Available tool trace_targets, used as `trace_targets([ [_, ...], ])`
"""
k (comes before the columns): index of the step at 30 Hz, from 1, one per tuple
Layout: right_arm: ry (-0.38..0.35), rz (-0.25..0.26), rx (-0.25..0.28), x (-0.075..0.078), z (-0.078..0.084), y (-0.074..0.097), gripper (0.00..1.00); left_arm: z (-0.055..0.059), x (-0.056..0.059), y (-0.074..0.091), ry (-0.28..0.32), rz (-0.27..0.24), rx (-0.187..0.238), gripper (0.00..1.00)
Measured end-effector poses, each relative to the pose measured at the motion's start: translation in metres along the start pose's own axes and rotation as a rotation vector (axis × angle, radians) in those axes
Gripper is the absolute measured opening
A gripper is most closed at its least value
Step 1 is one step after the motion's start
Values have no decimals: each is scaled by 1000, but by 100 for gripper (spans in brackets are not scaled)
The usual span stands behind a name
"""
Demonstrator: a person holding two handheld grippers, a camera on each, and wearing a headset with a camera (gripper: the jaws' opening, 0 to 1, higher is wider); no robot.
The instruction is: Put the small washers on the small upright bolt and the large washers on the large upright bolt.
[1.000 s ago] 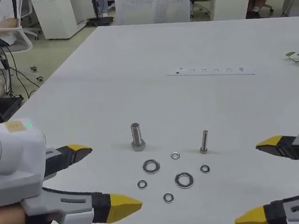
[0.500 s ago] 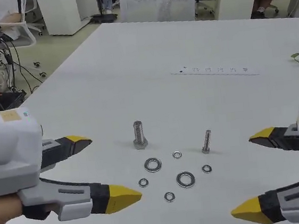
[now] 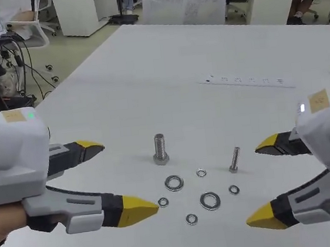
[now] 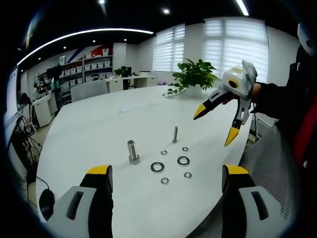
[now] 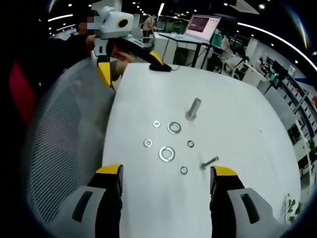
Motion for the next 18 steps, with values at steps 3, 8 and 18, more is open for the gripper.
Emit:
trace_targets([
  [3,19,-21,-18,2,-3,-4,70,-1,-1,0,-1,-2,4,91],
  [8,61,-39,-42,7,-10,-11,69,-3,-4,1,-4,-2,9,91],
  [18,120,-81,-96,17,-19,-26,67,-6,-11,-1,1,-7,25,92],
])
Point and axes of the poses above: the centre of the closed fingertips' face, and the gripper's own axes: y roughly backward along the fingers, x roughly to its right, z roughly out of its underside, the point moved 5 cm from there along y, roughly backward along the fingers, and after that the axes turned 8 degrees about -x, right-handed, at the moved point
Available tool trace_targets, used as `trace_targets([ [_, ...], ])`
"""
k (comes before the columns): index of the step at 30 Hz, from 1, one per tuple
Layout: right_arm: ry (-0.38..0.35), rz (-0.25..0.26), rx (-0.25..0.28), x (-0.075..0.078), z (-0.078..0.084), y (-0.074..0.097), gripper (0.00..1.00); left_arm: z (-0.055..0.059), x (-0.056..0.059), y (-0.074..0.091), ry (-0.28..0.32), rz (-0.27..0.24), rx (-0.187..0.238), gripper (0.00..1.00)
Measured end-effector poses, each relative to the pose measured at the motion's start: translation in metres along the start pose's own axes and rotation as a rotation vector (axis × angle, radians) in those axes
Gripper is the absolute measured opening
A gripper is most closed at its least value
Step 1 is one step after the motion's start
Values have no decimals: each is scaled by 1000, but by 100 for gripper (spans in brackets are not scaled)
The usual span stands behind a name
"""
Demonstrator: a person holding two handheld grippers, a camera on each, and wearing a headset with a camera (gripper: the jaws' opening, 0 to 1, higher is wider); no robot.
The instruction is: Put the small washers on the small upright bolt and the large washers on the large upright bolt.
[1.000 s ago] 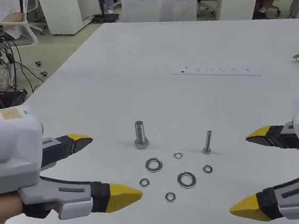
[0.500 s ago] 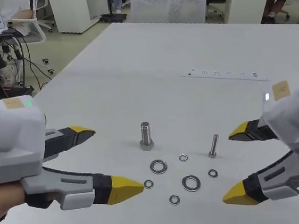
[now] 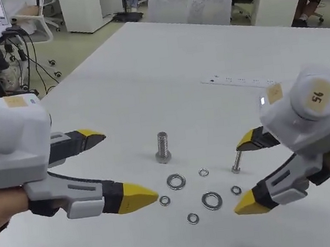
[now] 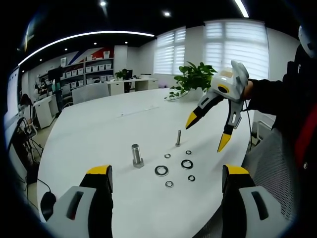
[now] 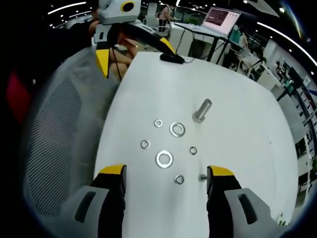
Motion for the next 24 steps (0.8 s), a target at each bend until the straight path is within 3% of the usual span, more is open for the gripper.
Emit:
trace_targets([
  [9,47,-36,-55,7,-5,-13,64,-1,-4,0,9,-8,12,92],
  [24,101,-128,-136,2,-8,-40,47,-2,-4,-1,17,-17,25,91],
])
Point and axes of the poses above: the centre of the closed fingertips' face, and the gripper's own axes: y roughly backward along the fingers, x roughly to its right, z roughly out of its underside, the point moved 5 cm from there along y, roughly backward along the fingers, and after that the axes turned 8 degrees about -x, right-handed, at the moved point
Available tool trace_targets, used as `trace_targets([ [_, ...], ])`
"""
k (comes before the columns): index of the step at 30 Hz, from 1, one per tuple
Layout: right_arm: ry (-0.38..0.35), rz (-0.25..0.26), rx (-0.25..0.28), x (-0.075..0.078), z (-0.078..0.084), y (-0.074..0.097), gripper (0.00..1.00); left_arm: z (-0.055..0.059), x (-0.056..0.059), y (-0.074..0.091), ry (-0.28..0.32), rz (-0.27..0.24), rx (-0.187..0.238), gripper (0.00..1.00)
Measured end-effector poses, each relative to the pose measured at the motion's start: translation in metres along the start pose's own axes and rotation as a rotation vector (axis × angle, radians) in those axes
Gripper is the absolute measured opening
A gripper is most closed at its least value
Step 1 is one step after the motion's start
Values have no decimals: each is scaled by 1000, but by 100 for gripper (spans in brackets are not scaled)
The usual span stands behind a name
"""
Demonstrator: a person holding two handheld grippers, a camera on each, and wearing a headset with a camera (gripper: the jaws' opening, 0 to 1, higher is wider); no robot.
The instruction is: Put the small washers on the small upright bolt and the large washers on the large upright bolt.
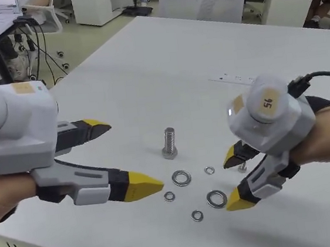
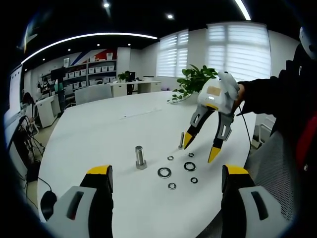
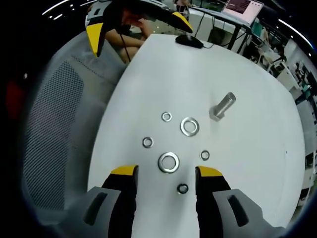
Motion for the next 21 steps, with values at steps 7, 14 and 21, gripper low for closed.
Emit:
trace_targets([
  [7,34,-23,-58,2,2,-12,41,0,1,0,1,3,6,91],
  [14,41,-54,-96,4,1,-23,38,0,1,-1,3,3,9,91],
  [21,53,-65,-136,6,0,-31,35,0,1,-1,6,4,13,90],
])
Point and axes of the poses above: the centre of the closed fingertips' face, and the gripper's own axes: y roughly backward along the fingers, x roughly to its right, z roughly out of its underside, the point moved 5 cm from there along y, roughly backward along the fingers, and after that the axes turned 8 degrees about -x, right-handed, at the moved point
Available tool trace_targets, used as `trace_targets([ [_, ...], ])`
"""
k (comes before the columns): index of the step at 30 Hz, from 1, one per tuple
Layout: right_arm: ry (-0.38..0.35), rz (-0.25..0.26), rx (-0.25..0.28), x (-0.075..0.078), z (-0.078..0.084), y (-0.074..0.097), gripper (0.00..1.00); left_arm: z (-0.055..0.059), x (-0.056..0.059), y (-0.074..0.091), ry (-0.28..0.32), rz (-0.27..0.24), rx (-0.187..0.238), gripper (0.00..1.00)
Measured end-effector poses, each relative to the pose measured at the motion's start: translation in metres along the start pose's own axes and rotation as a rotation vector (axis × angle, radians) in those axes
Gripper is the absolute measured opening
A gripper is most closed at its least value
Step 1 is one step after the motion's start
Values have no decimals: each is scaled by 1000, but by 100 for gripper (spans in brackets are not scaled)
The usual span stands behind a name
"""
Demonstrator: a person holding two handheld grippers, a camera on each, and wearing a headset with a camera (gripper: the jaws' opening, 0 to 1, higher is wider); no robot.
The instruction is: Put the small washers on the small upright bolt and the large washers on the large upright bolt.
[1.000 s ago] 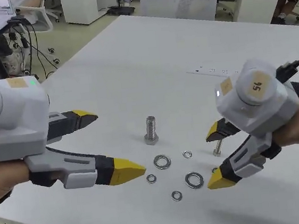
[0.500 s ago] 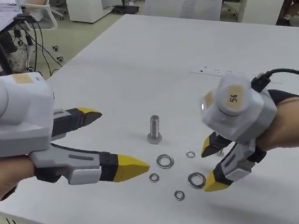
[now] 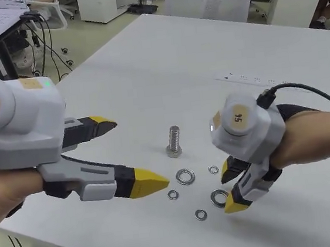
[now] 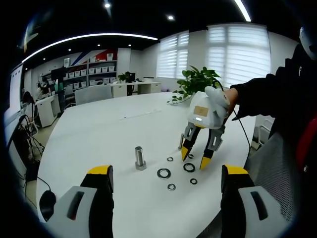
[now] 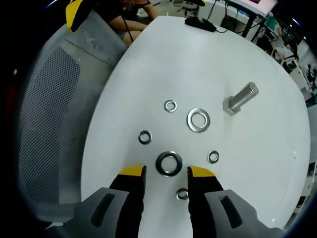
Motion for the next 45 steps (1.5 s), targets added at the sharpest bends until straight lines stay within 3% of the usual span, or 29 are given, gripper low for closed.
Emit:
trace_targets([
  [33,38,8,-79,0,-5,-9,26,1,1,3,7,1,9,89],
  [45,18,10,-100,-2,-7,-9,24,2,2,4,8,-3,10,88],
])
Point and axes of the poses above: the centre of the closed fingertips' face, and the gripper's own axes: y roughly backward along the fingers, x roughly to its right, z roughly out of its underside, the point moved 5 cm from there along y, roughly backward along the fingers, and after that the axes turned 8 degrees about -x, right-handed, at the moved point
